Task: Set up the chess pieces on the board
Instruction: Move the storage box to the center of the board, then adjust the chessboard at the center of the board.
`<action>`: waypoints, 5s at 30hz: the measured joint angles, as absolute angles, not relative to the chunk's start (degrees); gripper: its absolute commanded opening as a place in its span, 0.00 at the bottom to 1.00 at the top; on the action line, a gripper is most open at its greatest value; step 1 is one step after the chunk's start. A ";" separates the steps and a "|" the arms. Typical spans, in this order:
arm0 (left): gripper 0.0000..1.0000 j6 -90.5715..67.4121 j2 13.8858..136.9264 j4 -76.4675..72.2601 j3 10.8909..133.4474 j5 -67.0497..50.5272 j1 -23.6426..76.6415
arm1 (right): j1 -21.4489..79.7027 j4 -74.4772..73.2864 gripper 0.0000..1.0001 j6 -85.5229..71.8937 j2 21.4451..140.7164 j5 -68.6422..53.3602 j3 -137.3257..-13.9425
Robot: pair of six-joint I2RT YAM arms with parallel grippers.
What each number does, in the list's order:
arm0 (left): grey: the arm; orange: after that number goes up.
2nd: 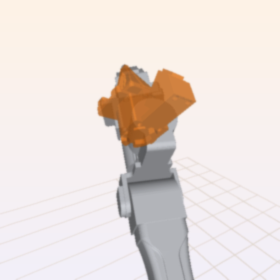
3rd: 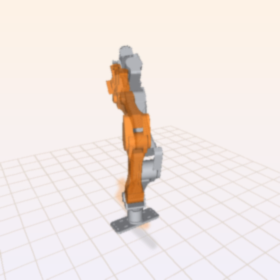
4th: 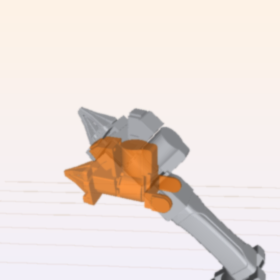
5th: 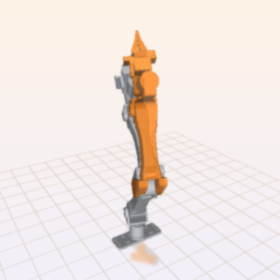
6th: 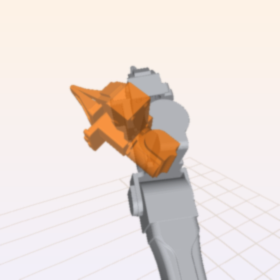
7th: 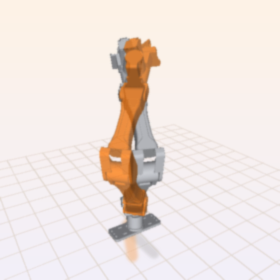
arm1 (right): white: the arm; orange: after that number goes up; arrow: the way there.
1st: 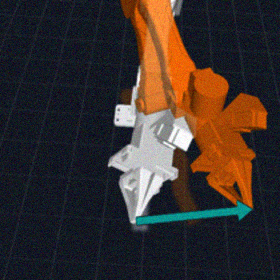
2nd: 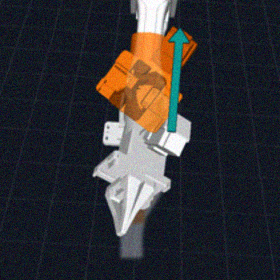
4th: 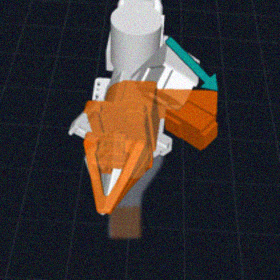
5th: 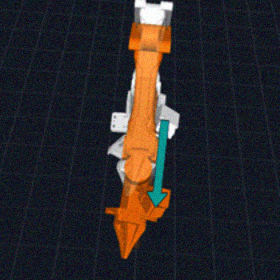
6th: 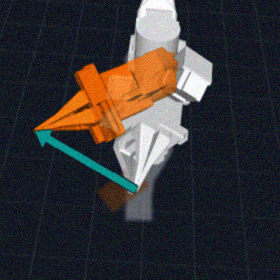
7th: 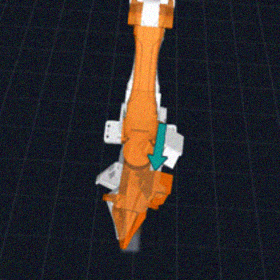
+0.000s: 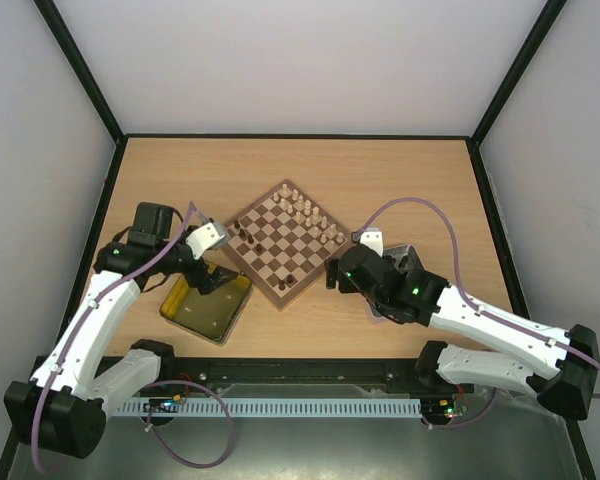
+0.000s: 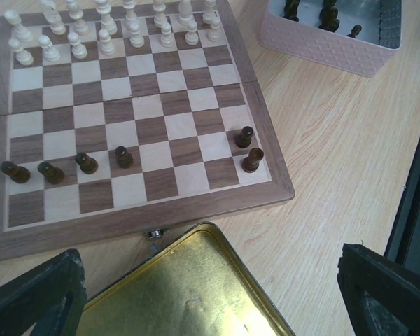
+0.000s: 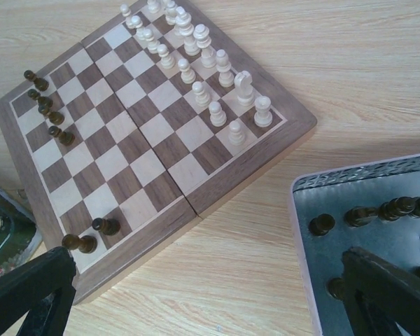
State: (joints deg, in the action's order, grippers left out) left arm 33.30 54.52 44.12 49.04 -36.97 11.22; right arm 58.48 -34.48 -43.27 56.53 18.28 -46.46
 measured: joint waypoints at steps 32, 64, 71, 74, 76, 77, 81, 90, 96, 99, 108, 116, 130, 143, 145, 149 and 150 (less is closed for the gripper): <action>0.49 54.59 77.30 43.44 40.71 -10.28 -9.02 | 58.48 -34.44 1.00 -42.11 59.57 14.41 -46.46; 0.49 32.27 127.57 32.27 112.27 -5.65 -15.42 | 53.39 -34.74 0.99 -45.98 67.66 19.42 -48.16; 0.47 30.89 98.21 28.75 81.08 -15.29 -16.08 | 48.40 -34.54 0.85 -49.52 63.40 17.58 -44.69; 0.45 30.79 84.01 29.10 69.97 -19.79 -16.10 | 47.42 -34.37 0.80 -50.76 62.70 16.45 -42.17; 0.45 30.79 76.23 29.69 65.45 -23.11 -16.10 | 46.85 -34.17 0.80 -51.42 62.70 15.51 -40.77; 0.45 30.83 72.60 30.50 63.64 -25.15 -16.10 | 46.59 -34.00 0.79 -51.70 62.67 14.96 -40.14; 0.38 31.07 65.17 33.17 59.31 -31.03 -16.05 | 46.06 -32.71 0.77 -51.70 62.67 12.80 -38.54; 0.20 29.34 70.96 32.91 53.49 -33.76 -13.96 | 46.06 -28.97 0.50 -49.89 62.81 8.29 -38.52; 0.16 27.05 82.43 28.99 56.51 -30.22 -8.38 | 46.02 -24.95 0.28 -49.12 66.41 4.32 -38.52; 0.12 26.00 89.47 26.87 60.27 -28.64 -6.26 | 46.02 -22.79 0.21 -49.12 70.72 2.48 -38.52; 0.02 22.33 107.24 21.91 74.24 -22.41 -4.58 | 46.02 -19.35 0.08 -49.15 80.66 0.38 -40.95; 0.02 21.21 117.75 20.95 81.34 -18.09 -0.58 | 46.02 -17.65 0.07 -49.17 84.53 -0.47 -42.46; 0.02 21.65 118.96 20.45 78.78 -18.22 0.73 | 46.02 -16.19 0.06 -49.06 87.99 -1.65 -43.68; 0.02 23.46 110.39 19.99 66.30 -21.69 2.33 | 46.02 -12.93 0.03 -48.82 92.18 -1.85 -44.42; 0.03 23.77 109.14 19.99 64.66 -21.80 2.35 | 46.02 -12.88 0.03 -48.77 92.25 -1.85 -44.47; 0.02 25.21 106.83 21.02 61.89 -22.02 2.61 | 46.00 -12.73 0.02 -48.56 92.40 -1.54 -44.51; 0.02 25.54 106.48 21.32 61.45 -22.20 2.76 | 45.93 -12.60 0.02 -48.45 92.47 -1.48 -44.51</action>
